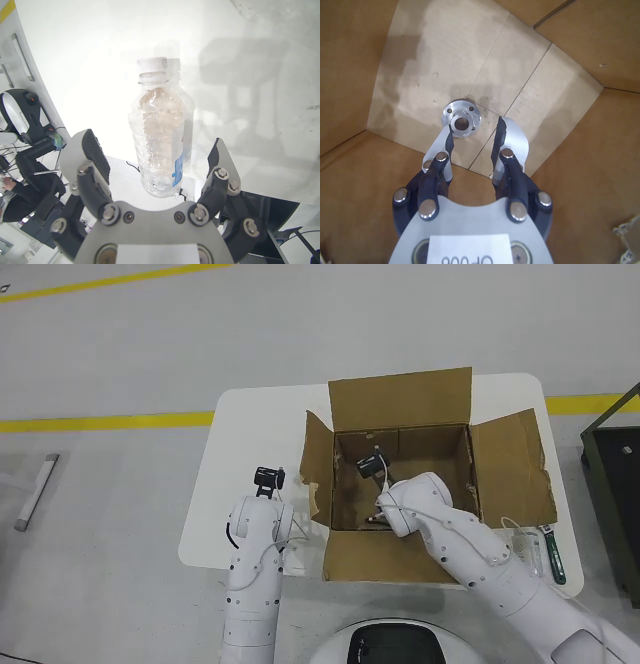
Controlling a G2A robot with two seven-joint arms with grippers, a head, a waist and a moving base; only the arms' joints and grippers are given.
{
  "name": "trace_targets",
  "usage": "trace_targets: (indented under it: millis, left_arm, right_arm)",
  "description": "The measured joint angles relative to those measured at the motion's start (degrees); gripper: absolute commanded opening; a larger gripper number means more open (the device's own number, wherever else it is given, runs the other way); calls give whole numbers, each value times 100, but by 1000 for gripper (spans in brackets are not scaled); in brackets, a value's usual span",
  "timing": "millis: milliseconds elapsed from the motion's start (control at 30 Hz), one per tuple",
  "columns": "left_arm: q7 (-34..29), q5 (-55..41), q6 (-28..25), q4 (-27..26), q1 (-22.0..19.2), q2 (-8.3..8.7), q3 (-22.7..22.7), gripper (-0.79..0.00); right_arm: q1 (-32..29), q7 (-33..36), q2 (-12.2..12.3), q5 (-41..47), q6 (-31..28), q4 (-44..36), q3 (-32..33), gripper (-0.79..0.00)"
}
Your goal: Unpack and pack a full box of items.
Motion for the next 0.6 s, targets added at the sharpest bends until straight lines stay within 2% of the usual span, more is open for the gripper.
trace_targets:
  millis: [600]
  left_arm:
    - [0,0,0,0,0,0,0,0]
  right_arm:
    - [71,-176,-200,32,-131,527,-39,-403]
